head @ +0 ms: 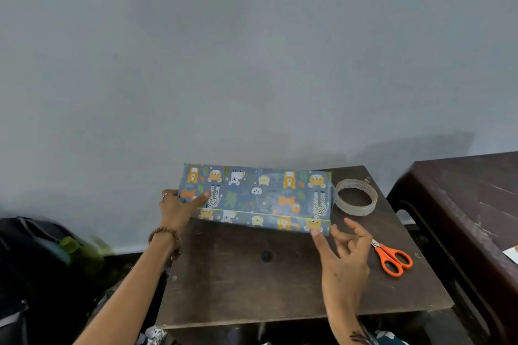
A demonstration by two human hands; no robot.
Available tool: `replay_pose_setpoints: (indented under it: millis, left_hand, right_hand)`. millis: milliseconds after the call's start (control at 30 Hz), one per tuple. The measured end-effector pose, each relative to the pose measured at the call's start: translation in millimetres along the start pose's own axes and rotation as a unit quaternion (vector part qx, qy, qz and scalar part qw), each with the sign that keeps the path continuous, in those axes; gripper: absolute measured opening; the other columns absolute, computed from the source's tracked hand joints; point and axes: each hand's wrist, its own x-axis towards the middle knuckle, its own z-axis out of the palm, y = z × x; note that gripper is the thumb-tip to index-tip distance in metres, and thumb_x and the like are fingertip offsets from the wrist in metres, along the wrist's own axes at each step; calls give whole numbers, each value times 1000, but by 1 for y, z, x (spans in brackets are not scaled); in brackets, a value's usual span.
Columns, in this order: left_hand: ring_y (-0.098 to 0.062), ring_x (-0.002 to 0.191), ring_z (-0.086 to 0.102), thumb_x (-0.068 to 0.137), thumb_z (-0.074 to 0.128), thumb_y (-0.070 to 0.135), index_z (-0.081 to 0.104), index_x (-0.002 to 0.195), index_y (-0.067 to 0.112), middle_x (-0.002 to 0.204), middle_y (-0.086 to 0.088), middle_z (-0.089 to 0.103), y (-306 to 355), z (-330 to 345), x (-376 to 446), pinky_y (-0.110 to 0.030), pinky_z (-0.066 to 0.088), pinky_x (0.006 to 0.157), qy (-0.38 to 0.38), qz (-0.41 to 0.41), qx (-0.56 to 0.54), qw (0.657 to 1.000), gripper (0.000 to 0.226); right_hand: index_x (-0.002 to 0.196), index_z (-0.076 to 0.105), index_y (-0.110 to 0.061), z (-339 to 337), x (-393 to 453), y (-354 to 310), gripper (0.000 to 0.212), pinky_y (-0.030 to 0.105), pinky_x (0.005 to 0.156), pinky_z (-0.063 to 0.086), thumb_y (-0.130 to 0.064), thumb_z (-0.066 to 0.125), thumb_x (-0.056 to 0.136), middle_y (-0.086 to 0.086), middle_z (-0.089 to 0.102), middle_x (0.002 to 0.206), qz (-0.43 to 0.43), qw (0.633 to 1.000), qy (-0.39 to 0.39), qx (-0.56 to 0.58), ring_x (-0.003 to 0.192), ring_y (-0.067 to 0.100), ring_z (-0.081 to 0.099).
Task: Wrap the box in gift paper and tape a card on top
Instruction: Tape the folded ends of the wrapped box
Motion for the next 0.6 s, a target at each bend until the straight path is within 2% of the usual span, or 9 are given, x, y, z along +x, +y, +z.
replay_pose_setpoints:
  millis: [100,167,200,300,367,400,433,500,600]
  left_hand:
    - [-25,87,68,52,86,31,48,113,-5,104,-15,65,37,2,-57,-33,59,66,20,109,-116,987,80]
    - [-13,86,63,65,81,7,42,110,5,100,-3,61,50,4,-80,-18,56,62,44,174,-176,968,60]
    - [-8,84,61,65,80,3,42,105,13,97,3,59,57,4,-90,-14,54,62,43,197,-206,958,57]
    - [-3,69,62,74,72,6,44,89,19,79,13,65,74,0,-105,-16,53,61,16,223,-320,921,34]
    - [-5,65,61,87,59,17,51,78,19,73,13,65,87,-3,-112,-20,52,64,-8,211,-396,894,12]
    - [-5,68,60,92,52,26,56,71,21,71,13,64,92,-4,-115,-21,51,69,-18,193,-442,876,22]
    - [-6,74,58,93,46,36,60,63,22,70,13,63,99,-6,-120,-22,49,76,-32,173,-485,857,36]
    - [-11,83,56,85,43,56,62,53,22,72,10,62,107,-11,-124,-28,44,87,-51,149,-536,830,50]
    - [-14,90,55,86,37,61,59,50,23,79,6,61,105,-14,-123,-31,42,84,-65,129,-506,850,57]
  right_hand:
    - [125,44,-34,-10,4,-18,51,35,104,35,-32,69,80,-11,66,99,-4,1000,-12,9,115,11,53]
    - [131,43,-31,-17,6,-28,49,33,101,33,-37,60,86,-13,63,96,2,999,-23,30,112,11,51]
    - [134,43,-28,-18,10,-34,49,33,100,34,-39,55,88,-12,62,100,10,999,-26,44,112,12,50]
    - [132,48,-16,-23,25,-44,53,37,95,40,-49,47,90,1,57,116,87,991,-43,96,108,19,52]
    - [115,57,-13,-26,30,-51,72,37,88,45,-70,55,71,7,60,104,118,980,-54,149,95,22,59]
    - [110,58,-14,-28,31,-53,78,37,89,47,-76,56,63,8,61,100,115,978,-59,163,92,22,61]
    - [111,57,-14,-31,33,-54,80,38,92,46,-77,52,63,10,62,100,115,975,-70,174,94,22,62]
    - [120,54,-15,-35,34,-51,79,38,97,44,-76,43,70,15,61,110,127,964,-104,210,103,26,61]
    - [124,55,-17,-42,47,-47,102,37,92,49,-82,61,45,12,63,116,146,945,-130,262,108,27,62]
